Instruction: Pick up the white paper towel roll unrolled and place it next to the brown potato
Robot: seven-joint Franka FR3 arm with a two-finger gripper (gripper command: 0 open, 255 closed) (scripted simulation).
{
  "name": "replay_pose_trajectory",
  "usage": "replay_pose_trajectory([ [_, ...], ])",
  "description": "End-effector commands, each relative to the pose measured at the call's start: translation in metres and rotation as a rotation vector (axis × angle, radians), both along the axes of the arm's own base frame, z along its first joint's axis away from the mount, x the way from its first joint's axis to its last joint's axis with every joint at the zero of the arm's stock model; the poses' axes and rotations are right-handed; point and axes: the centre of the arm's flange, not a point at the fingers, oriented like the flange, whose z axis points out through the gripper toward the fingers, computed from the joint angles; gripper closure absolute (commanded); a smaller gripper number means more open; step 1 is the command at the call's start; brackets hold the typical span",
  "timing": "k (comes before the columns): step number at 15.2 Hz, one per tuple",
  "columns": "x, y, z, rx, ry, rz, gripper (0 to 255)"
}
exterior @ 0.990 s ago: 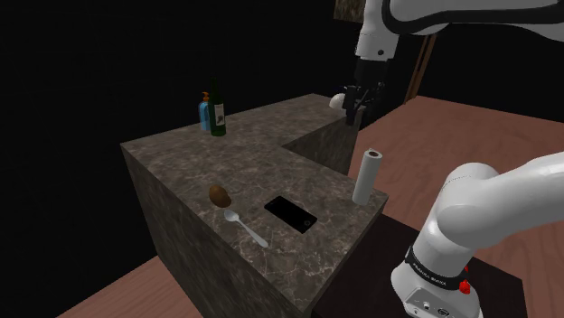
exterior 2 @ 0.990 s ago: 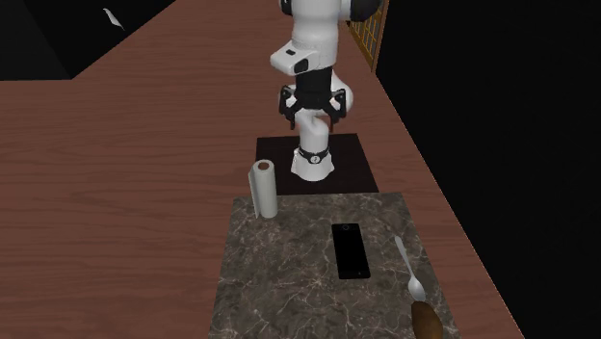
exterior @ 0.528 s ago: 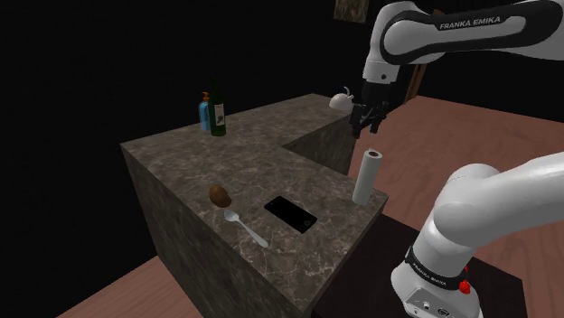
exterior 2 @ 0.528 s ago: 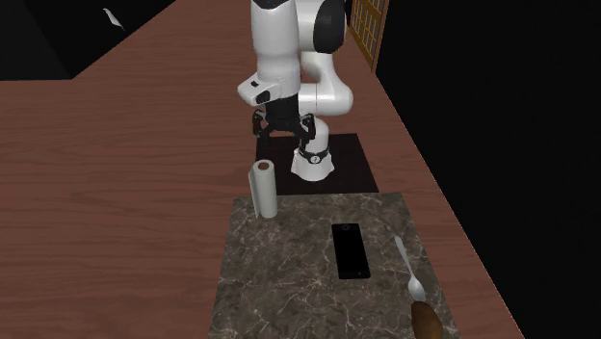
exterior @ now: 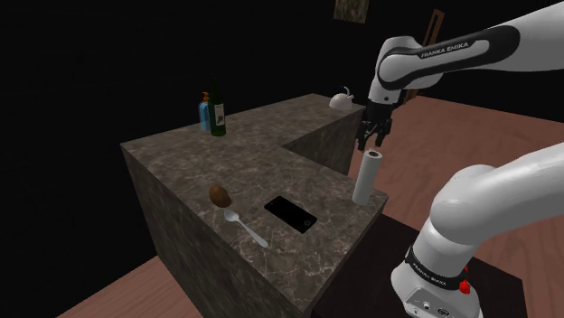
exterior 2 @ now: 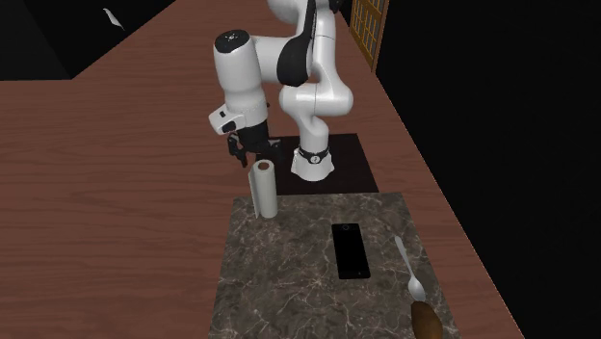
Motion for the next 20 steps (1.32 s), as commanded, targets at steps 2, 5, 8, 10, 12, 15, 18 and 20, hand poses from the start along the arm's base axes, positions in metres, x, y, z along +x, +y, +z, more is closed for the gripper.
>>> replay_pose_trajectory([
  [2,-0.003,-0.003,-0.019,0.001,0.0,-0.004,0],
  [5,-0.003,-0.002,-0.035,0.001,0.0,-0.004,0],
  [8,-0.003,-0.002,-0.044,0.001,0.0,-0.004,0],
  [10,-0.003,-0.002,-0.044,0.001,0.0,-0.004,0],
  [12,-0.003,-0.002,-0.044,0.001,0.0,-0.004,0],
  [15,-0.003,-0.002,-0.044,0.001,0.0,-0.004,255],
  [18,-0.003,-0.002,-0.043,0.001,0.0,-0.004,255],
  [20,-0.003,-0.002,-0.044,0.001,0.0,-0.004,255],
])
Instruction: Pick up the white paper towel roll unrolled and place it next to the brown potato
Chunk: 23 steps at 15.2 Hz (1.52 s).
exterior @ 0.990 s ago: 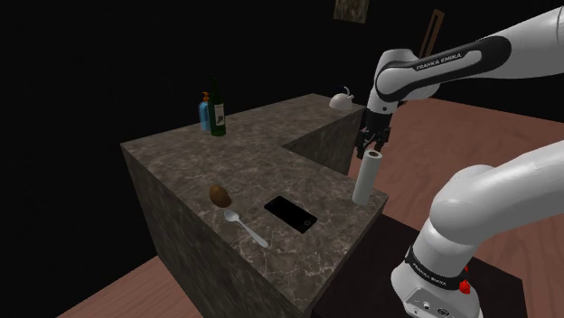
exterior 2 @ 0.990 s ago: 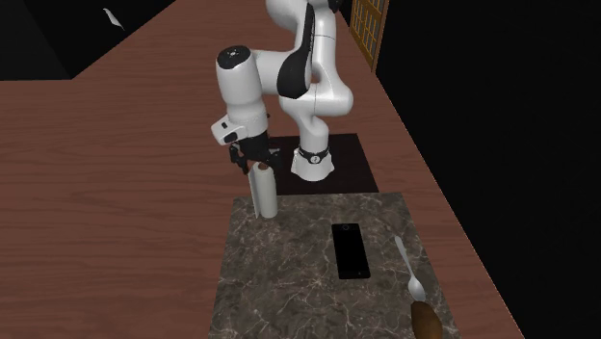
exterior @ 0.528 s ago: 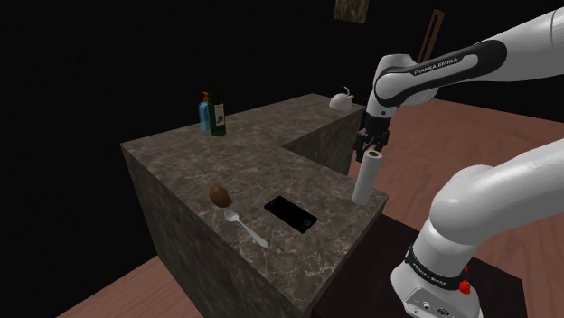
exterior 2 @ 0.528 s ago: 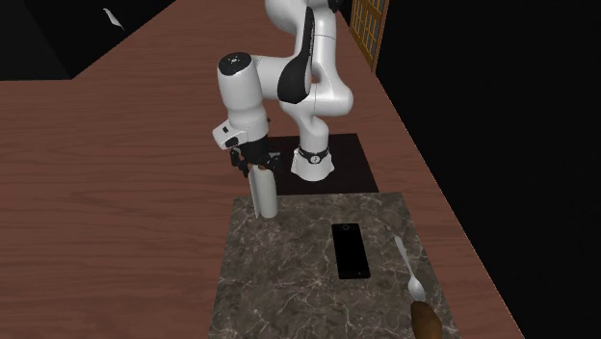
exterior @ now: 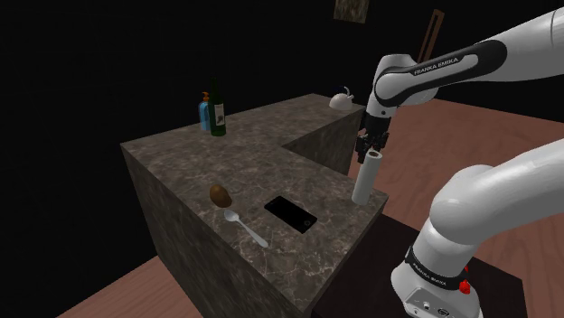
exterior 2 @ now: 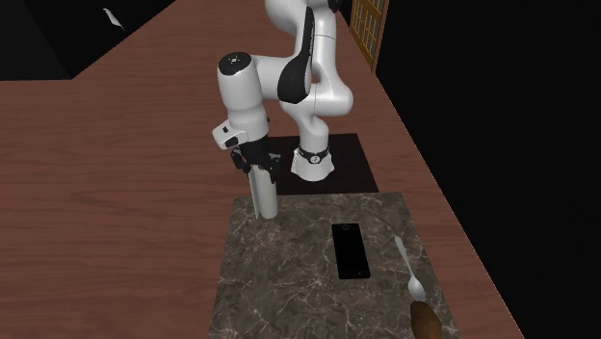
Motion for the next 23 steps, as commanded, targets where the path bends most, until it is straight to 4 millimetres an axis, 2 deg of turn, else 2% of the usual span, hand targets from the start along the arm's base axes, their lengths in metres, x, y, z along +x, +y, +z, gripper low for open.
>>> replay_pose_trajectory([
  [1,0.0,0.0,0.0,0.001,0.001,0.0,255],
  [4,0.0,0.0,0.0,0.001,0.001,0.0,255],
  [23,0.0,0.0,0.1,0.001,0.001,0.0,255],
])
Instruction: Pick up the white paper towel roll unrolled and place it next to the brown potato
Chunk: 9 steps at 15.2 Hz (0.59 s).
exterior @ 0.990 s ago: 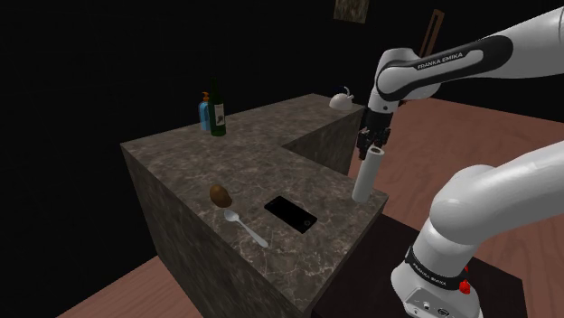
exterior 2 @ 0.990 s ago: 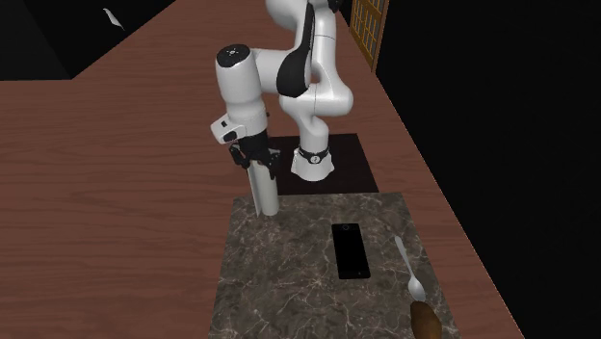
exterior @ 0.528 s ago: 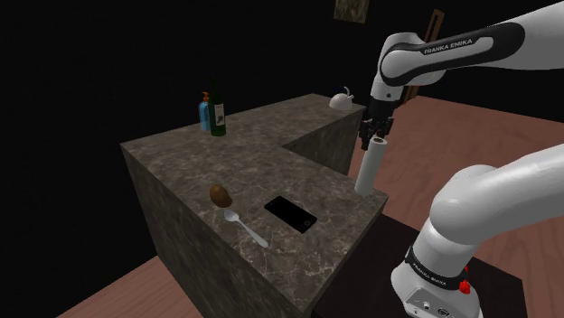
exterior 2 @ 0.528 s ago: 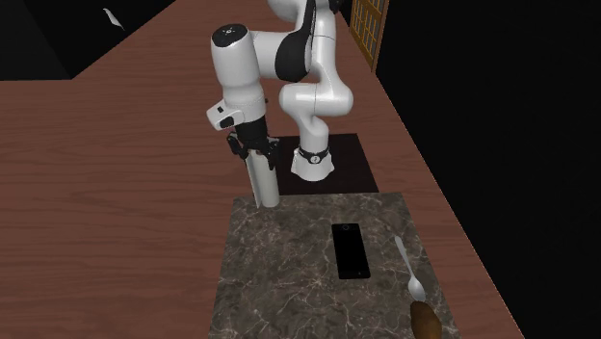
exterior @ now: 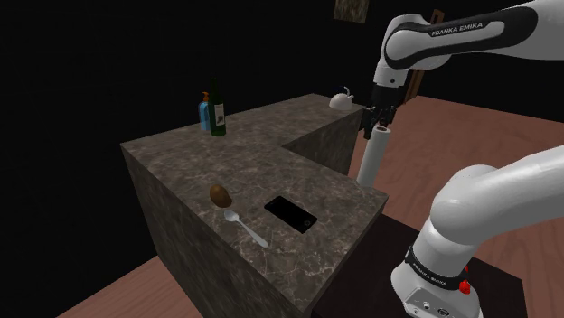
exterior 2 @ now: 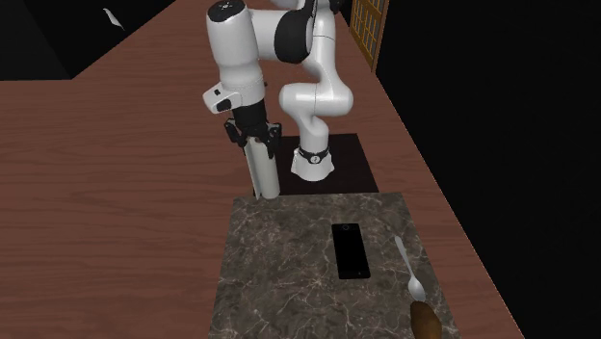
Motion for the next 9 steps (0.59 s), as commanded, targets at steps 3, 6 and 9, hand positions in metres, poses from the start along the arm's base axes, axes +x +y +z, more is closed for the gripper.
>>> replay_pose_trajectory([
  [3,0.0,-0.001,0.022,0.0,0.0,0.0,255],
  [6,0.0,-0.001,0.037,0.0,0.0,0.0,255],
  [9,0.0,-0.001,0.053,0.0,0.0,0.0,255],
])
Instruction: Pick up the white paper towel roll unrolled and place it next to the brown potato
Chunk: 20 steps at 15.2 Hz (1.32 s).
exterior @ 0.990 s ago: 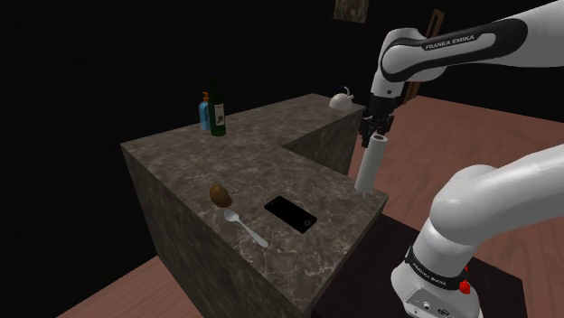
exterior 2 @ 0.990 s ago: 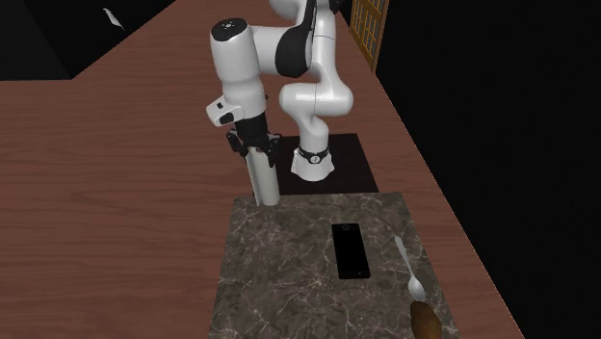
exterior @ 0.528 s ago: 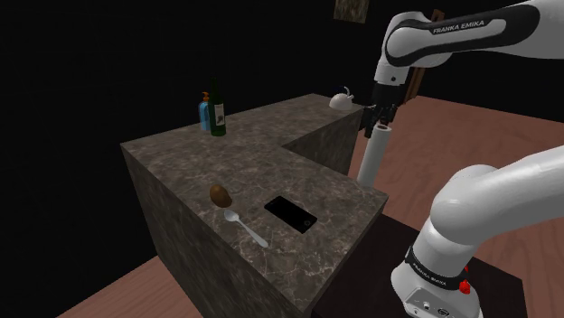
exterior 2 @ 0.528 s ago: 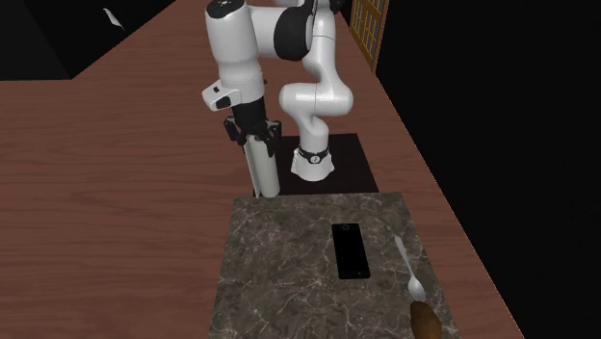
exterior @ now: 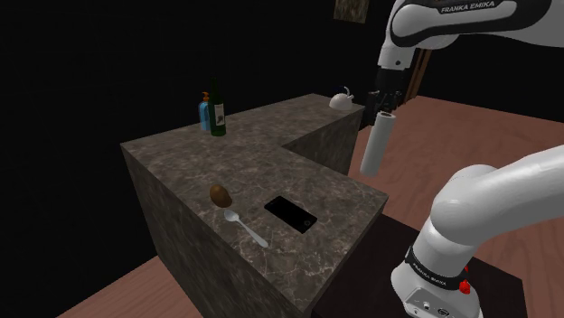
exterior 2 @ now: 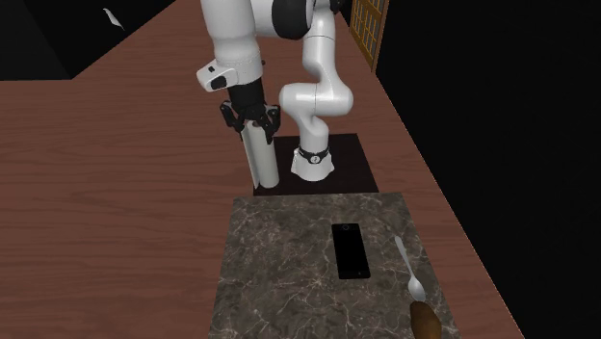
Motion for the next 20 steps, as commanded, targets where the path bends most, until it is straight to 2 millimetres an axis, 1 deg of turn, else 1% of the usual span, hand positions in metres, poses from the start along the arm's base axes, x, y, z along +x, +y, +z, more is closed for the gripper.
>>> replay_pose_trajectory([
  [1,0.0,0.0,0.01,0.0,0.0,0.0,255],
  [20,0.0,0.0,0.11,0.0,0.0,0.0,255],
])
